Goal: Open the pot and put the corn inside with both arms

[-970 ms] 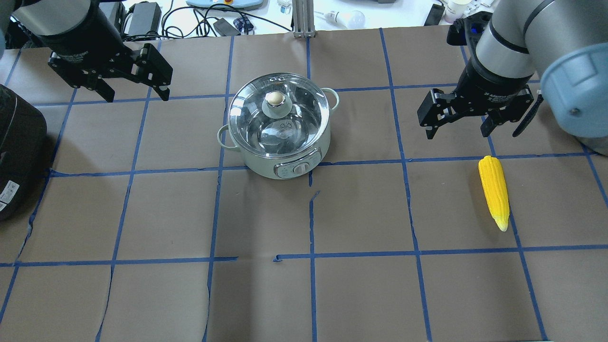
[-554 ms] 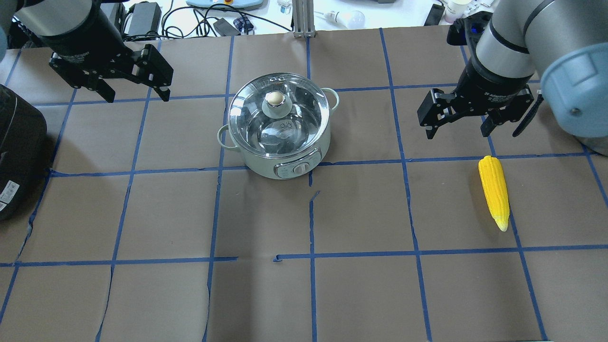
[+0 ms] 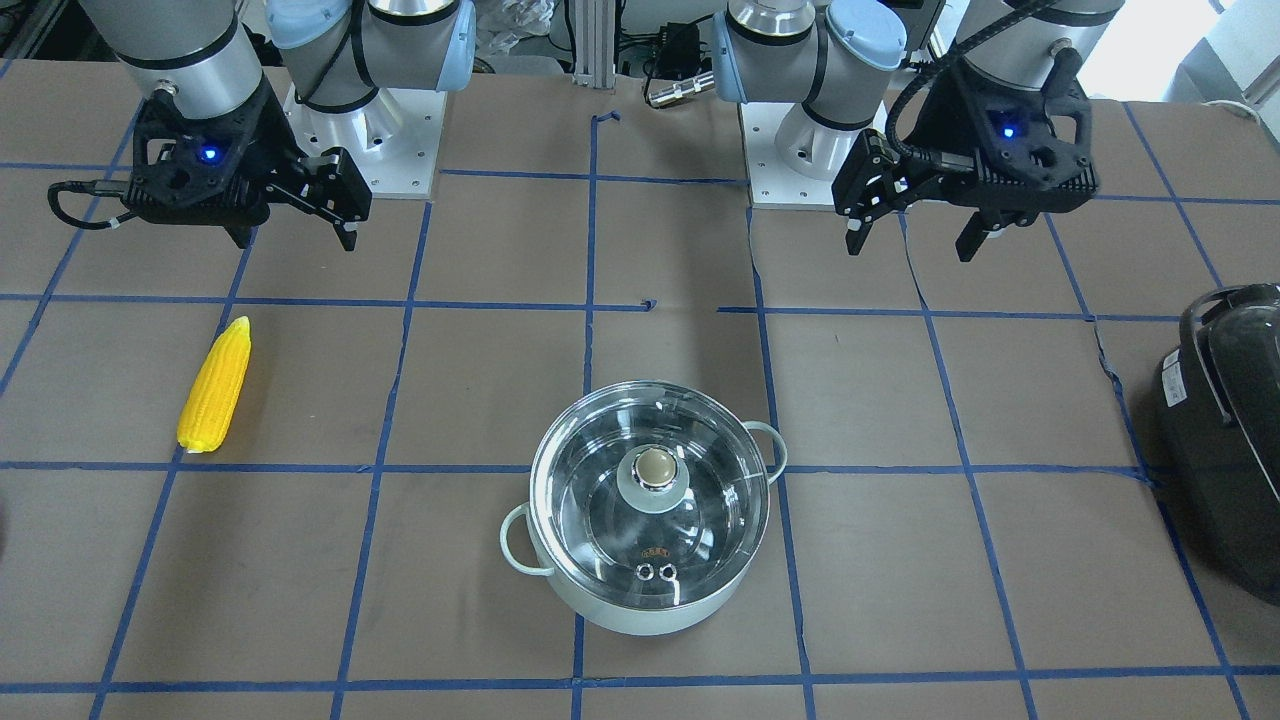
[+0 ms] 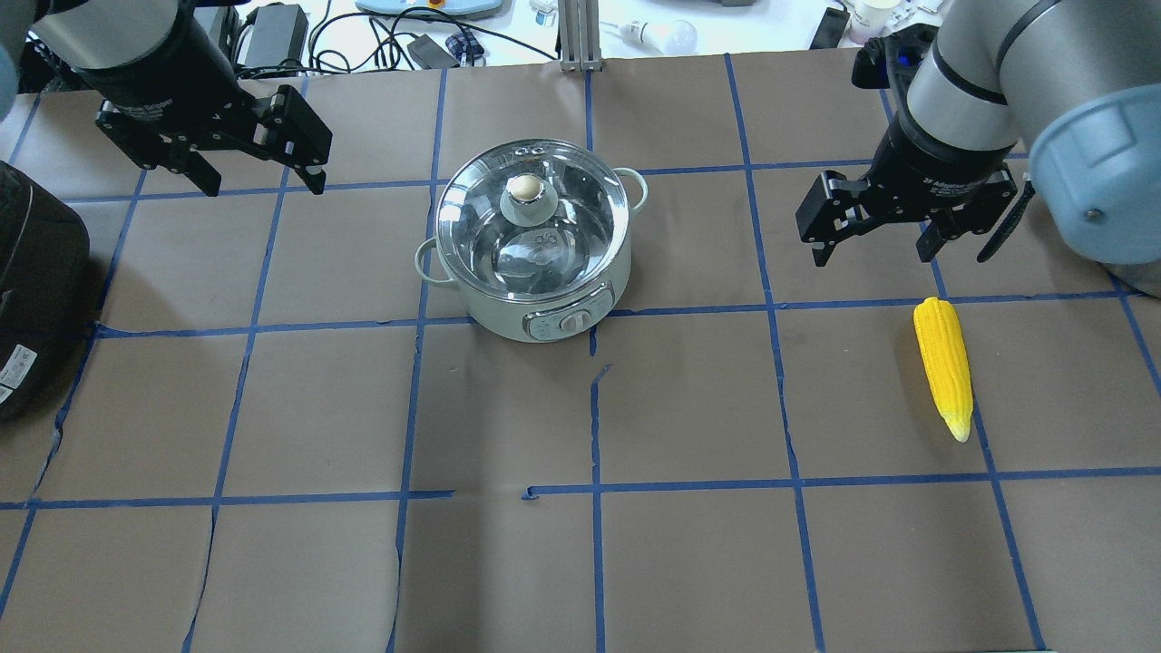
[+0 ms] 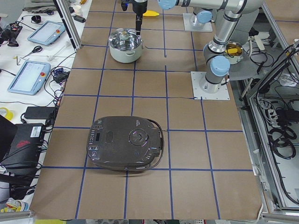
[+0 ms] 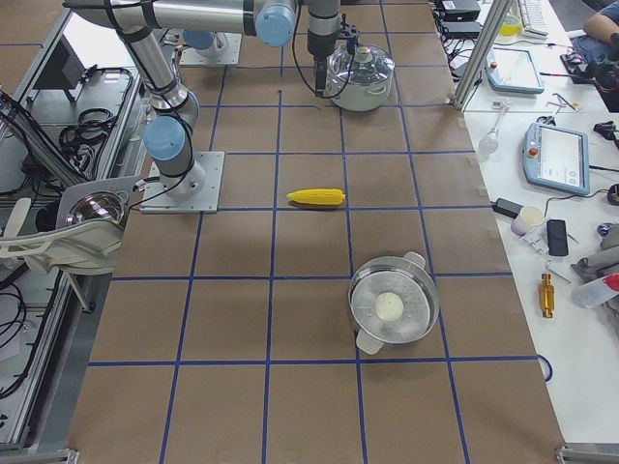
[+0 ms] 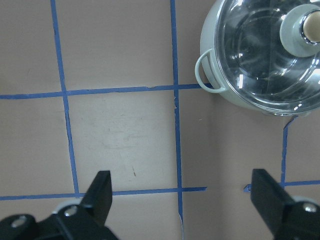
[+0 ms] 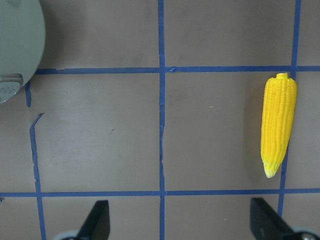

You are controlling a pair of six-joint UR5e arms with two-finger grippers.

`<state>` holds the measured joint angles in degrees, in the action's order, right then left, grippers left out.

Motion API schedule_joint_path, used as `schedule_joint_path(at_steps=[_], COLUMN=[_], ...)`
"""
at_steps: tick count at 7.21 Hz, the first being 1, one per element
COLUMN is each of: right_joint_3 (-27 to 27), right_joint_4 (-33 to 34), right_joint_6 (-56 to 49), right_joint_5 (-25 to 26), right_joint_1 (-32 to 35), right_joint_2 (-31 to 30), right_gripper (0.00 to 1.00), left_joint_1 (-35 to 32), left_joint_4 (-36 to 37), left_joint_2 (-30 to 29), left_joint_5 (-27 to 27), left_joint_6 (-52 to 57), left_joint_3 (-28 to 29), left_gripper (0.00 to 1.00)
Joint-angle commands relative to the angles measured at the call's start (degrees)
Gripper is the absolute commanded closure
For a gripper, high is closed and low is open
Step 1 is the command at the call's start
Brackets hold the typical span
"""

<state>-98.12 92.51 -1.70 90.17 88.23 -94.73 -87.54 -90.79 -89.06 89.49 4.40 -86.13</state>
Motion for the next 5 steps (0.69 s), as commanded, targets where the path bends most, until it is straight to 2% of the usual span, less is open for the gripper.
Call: schedule_joint_path(at_steps=[1, 4, 5], right_joint_3=[-0.06, -0.14, -0.14], right_joint_4=[0.13, 0.04, 0.04], right_joint_6=[0.03, 0.03, 0.03], right_joint_5=[0.0, 0.0, 0.0], right_joint_1=[-0.07, 0.01, 0.02], right_joint_2=[-0.01, -0.01, -0.1], right_gripper=[0.0, 0.0, 0.0], left_joint_1=[0.0, -0.78, -3.92], left_joint_4=[0.09, 0.69, 1.92], left_joint_2=[-0.06, -0.23, -2.59], left_joint_5=[0.59, 0.6, 0.77], left_joint_6=[0.34, -0.44, -1.66], left_joint_3=[0.26, 1.75, 4.2], left_gripper=[0.0, 0.0, 0.0])
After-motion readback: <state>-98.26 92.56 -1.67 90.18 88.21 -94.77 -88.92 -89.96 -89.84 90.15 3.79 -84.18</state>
